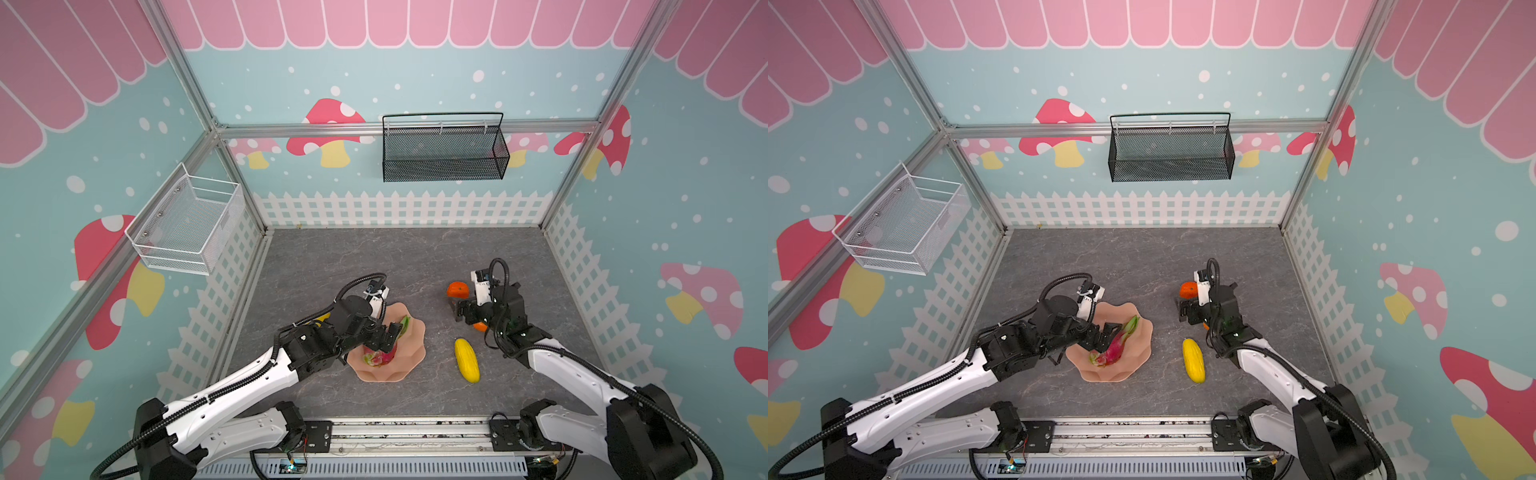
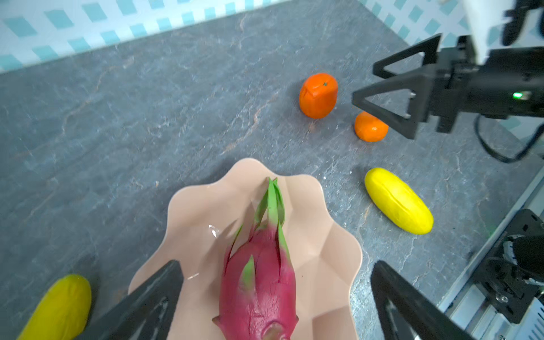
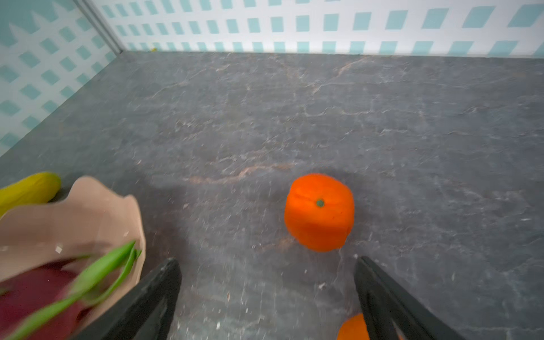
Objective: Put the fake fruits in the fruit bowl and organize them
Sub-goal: 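Grasp the larger tangerine with the right gripper while the left gripper holds above the bowl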
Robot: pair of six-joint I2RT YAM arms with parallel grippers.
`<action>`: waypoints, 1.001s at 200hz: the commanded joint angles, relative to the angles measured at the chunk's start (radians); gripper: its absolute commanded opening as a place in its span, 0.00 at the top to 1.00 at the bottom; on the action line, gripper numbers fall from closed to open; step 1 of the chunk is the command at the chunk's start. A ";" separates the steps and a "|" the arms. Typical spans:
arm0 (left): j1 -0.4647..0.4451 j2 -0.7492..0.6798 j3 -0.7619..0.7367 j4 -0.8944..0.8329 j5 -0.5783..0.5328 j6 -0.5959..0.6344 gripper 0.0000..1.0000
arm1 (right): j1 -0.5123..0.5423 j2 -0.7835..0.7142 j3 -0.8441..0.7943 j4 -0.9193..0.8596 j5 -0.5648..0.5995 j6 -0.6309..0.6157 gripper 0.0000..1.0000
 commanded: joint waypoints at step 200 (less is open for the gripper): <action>0.047 -0.090 -0.049 -0.052 0.079 0.041 0.00 | -0.010 0.414 0.244 -0.110 0.095 -0.104 0.45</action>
